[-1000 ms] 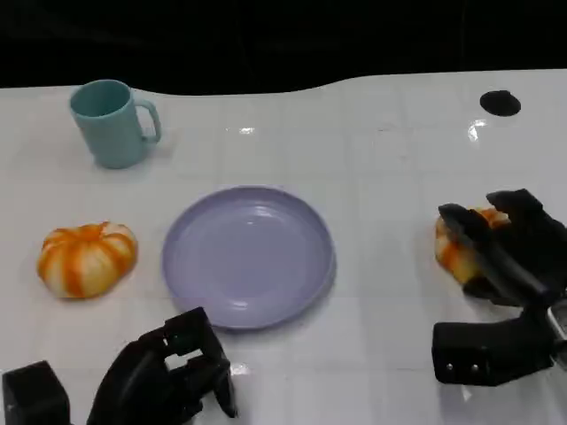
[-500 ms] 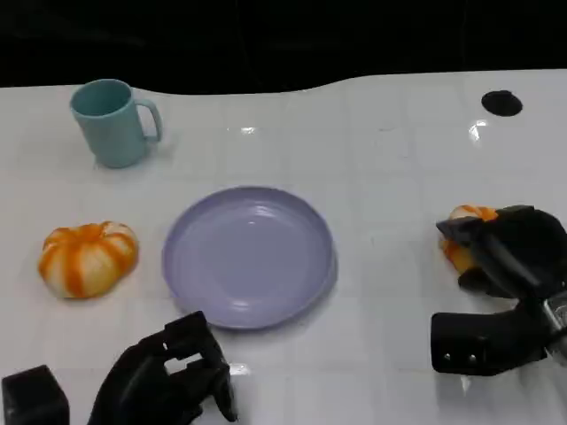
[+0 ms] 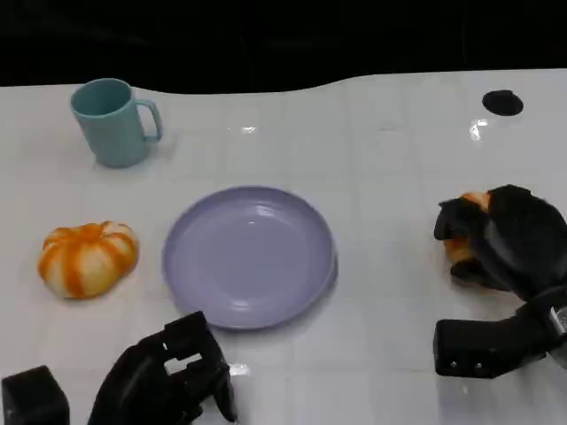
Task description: Grasp the bread from the table and place it into the plate.
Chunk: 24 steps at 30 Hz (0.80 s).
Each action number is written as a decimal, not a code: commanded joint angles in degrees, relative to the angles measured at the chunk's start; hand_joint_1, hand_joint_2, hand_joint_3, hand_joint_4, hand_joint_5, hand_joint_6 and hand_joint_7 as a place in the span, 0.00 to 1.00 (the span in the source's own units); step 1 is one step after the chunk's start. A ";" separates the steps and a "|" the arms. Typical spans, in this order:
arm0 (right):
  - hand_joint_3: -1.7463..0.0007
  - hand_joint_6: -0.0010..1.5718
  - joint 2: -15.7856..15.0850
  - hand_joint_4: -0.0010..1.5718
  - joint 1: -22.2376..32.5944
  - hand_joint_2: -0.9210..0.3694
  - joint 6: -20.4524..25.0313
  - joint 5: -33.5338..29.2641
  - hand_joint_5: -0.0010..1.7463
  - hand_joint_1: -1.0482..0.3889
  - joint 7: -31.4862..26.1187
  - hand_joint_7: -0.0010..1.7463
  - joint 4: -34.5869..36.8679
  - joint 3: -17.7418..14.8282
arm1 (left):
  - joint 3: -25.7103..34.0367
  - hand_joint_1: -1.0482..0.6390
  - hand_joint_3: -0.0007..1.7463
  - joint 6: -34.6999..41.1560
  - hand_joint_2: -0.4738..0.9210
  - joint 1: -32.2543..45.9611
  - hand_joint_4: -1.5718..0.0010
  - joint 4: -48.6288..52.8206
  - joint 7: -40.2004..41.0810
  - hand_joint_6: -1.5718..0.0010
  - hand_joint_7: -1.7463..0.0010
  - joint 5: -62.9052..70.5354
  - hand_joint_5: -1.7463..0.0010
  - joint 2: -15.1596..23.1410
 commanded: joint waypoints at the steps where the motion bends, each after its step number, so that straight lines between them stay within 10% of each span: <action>1: 0.92 0.46 -0.01 0.60 -1.27 0.06 -2.74 1.63 1.00 0.65 -3.05 0.98 -1.43 -0.36 | 0.17 0.26 0.13 -0.08 1.00 0.08 0.51 -0.45 0.91 0.55 0.15 0.70 0.00 0.68; 3: 0.91 0.46 0.27 0.61 -1.24 0.07 -3.78 1.91 1.00 0.65 -3.71 0.99 -2.76 -0.42 | 0.27 0.26 0.13 0.01 1.00 -0.07 0.51 -0.22 0.50 0.55 0.15 0.40 0.00 0.66; 7: 0.49 0.46 0.81 0.62 -0.94 0.36 -5.42 2.54 1.00 0.67 -3.42 1.00 -6.01 -0.59 | 0.38 0.26 0.13 -0.21 0.99 -0.16 0.51 0.27 0.39 0.55 0.15 0.26 0.00 0.49; 13: 0.25 0.51 2.56 0.64 -0.67 0.48 -10.23 6.44 1.00 0.64 0.85 0.96 -11.71 -2.04 | 0.40 0.26 0.13 0.18 0.99 -0.13 0.50 0.10 0.34 0.54 0.15 0.10 0.00 0.42; 24: 0.11 0.49 8.28 0.65 0.21 0.54 -13.51 13.52 1.00 0.63 13.69 0.99 -20.62 -4.18 | 0.20 0.25 0.13 -0.83 1.00 0.25 0.50 -0.23 0.46 0.55 0.16 0.69 0.00 0.36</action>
